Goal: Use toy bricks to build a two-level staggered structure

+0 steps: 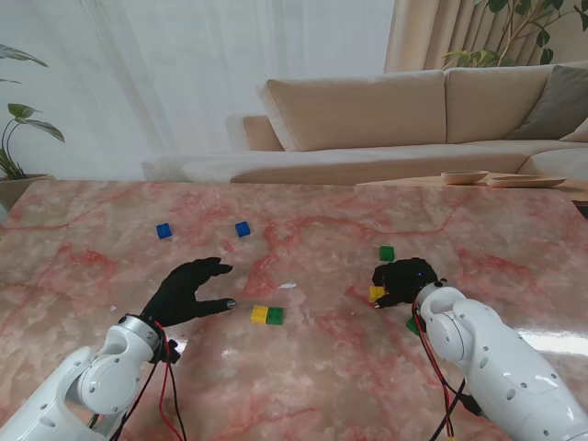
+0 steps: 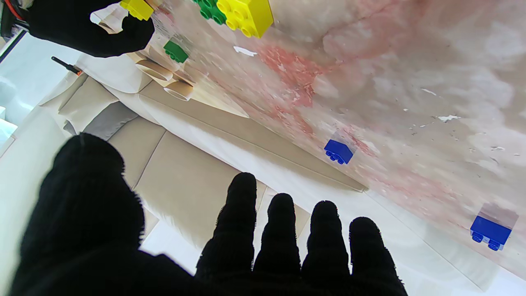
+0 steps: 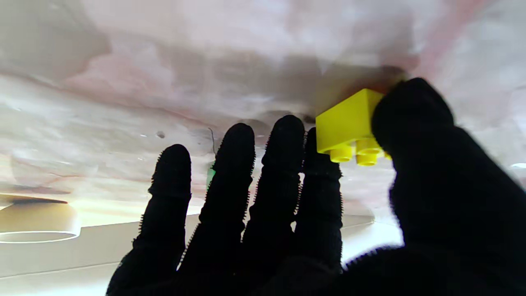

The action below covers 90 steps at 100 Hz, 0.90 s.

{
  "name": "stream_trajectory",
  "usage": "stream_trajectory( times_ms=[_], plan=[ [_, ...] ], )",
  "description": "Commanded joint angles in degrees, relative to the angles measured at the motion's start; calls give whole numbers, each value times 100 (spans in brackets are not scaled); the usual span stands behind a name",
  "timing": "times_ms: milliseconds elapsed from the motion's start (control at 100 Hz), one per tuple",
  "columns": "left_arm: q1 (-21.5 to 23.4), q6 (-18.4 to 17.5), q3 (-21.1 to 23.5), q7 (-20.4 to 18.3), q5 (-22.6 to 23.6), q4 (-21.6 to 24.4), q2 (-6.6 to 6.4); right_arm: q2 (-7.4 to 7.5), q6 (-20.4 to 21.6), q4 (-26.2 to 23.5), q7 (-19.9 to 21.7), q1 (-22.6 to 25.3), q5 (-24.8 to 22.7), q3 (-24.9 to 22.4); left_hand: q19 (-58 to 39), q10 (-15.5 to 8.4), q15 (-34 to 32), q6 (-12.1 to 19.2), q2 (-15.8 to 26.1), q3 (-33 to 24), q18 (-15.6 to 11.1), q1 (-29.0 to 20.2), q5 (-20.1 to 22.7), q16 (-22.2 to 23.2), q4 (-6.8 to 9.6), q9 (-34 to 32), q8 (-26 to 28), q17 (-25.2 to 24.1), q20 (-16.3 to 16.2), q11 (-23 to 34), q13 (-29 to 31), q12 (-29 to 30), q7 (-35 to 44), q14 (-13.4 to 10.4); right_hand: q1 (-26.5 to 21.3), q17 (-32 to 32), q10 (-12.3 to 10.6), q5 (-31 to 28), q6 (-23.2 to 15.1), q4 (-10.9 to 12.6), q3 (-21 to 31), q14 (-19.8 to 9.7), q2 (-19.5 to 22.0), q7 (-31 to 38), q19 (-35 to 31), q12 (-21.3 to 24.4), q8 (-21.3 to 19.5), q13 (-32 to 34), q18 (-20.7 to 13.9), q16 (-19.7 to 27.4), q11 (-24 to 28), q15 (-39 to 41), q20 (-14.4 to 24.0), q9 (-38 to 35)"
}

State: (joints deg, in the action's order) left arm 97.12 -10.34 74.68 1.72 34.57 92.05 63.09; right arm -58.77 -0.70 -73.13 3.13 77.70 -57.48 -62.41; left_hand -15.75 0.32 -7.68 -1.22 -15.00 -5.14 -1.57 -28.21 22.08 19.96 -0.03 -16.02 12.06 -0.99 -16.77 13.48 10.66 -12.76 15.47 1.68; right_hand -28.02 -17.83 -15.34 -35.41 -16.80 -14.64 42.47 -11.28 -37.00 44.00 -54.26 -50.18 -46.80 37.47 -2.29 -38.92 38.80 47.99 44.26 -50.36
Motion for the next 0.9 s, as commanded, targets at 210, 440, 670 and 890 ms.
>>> stream_trajectory(
  times_ms=[210, 440, 670, 890],
  plan=[
    [-83, 56, -61, -135, -123, -15, -12, -103, -413, -635, -93, 410, -129, -24, 272, -5, 211, -30, 169, -73, -242, 27, 96, -80, 124, 121, 53, -29, -13, -75, -178, 57, -89, -284, -100, -119, -44, -786, -730, -89, 696, -66, 172, 399, -220, -204, -147, 271, 71, -120, -161, 10, 175, -336],
    [-167, 106, -98, -215, -171, -6, -19, -169, -988, -1169, -136, 558, -176, 288, 277, -9, 212, -48, 175, -88, -241, 39, 116, -80, 122, 116, 54, -16, -34, -75, -168, 58, -77, -272, -40, -84, 41, -760, -625, -130, 685, -3, 97, 331, -209, -212, -129, 277, 121, -125, -257, -34, 177, -313],
    [-216, 112, -135, -262, -215, -14, -22, -249, -1257, -1206, -360, 407, 27, 817, 253, 3, 207, -72, 177, -99, -234, 50, 117, -77, 118, 105, 40, -12, -54, -66, -163, 57, -87, -265, -5, -75, 89, -752, -544, -160, 696, 29, 60, 292, -183, -194, -107, 268, 139, -129, -315, -88, 181, -322],
    [-249, 122, -160, -283, -233, -32, -23, -344, -1370, -977, -582, 108, 372, 1367, 277, 0, 210, -65, 200, -109, -238, 60, 108, -78, 121, 117, 33, -25, -43, -67, -173, 59, -90, -273, 11, -78, 113, -741, -491, -169, 681, 57, 67, 263, -182, -186, -71, 274, 155, -140, -330, -102, 201, -314]
  ],
)
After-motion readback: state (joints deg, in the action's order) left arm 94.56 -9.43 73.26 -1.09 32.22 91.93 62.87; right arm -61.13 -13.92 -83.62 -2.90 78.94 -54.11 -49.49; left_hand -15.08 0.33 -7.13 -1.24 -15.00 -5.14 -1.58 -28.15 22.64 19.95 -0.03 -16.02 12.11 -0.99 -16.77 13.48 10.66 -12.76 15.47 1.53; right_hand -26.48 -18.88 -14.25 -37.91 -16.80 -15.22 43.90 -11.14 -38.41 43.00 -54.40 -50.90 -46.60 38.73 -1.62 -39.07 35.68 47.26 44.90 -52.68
